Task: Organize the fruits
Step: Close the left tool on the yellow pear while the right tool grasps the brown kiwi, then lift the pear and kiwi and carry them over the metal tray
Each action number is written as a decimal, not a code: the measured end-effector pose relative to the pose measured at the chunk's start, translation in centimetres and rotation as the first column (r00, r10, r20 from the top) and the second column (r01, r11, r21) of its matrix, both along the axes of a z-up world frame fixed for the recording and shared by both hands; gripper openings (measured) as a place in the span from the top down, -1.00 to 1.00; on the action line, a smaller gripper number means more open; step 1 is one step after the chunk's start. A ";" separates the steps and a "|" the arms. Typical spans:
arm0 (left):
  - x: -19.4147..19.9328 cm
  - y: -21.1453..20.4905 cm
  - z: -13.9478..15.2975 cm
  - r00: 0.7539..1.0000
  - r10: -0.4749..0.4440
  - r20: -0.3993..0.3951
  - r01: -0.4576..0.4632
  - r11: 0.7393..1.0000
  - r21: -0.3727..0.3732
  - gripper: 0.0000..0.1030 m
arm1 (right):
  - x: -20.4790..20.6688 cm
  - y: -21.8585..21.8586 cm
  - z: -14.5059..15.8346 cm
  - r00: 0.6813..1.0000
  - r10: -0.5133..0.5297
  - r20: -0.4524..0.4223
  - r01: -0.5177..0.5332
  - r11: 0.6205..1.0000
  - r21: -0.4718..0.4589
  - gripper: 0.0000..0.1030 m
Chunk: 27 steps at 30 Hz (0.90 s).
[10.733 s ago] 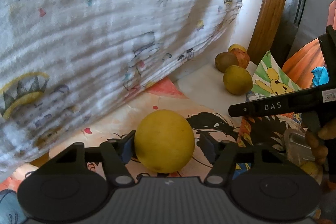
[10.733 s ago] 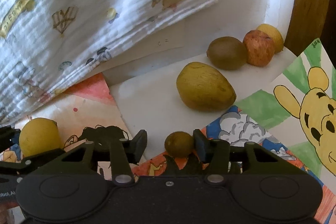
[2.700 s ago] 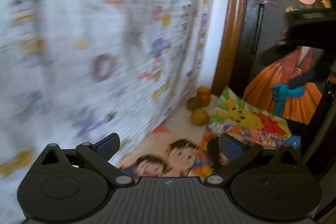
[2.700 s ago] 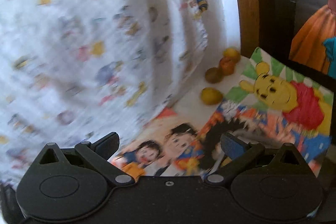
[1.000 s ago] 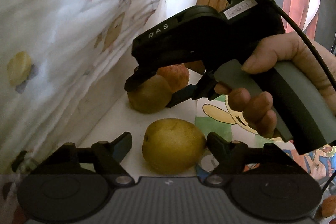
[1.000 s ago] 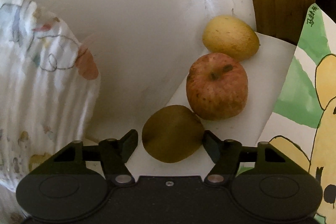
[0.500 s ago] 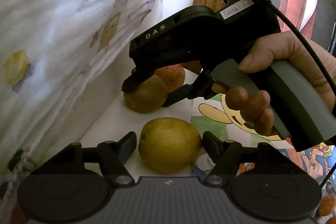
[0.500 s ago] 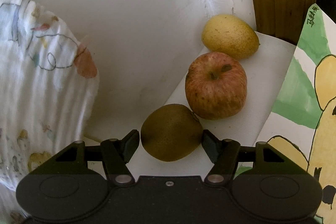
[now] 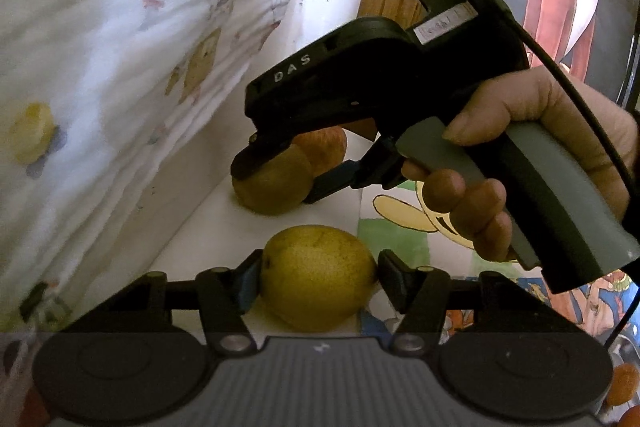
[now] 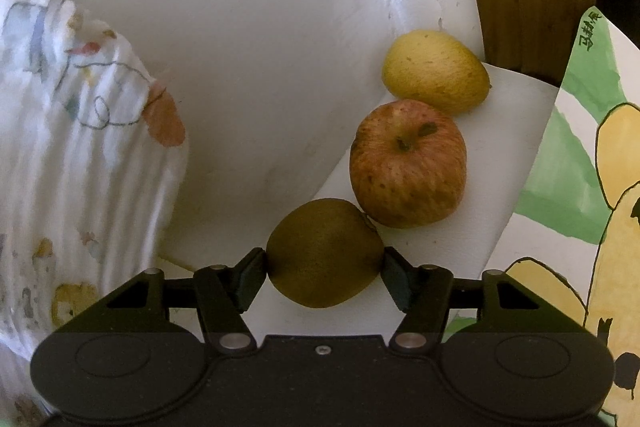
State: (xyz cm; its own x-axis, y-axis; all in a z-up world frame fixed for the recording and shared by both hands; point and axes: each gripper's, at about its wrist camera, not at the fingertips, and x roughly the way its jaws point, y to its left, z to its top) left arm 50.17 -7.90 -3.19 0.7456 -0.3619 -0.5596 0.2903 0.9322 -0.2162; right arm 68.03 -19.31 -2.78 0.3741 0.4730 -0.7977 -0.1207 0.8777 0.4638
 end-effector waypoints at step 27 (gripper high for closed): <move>-5.7 3.2 2.1 0.995 0.099 -0.006 -0.099 0.994 -0.054 -0.25 | -9.8 -4.4 1.1 0.992 0.018 0.124 -0.044 0.975 0.216 -0.24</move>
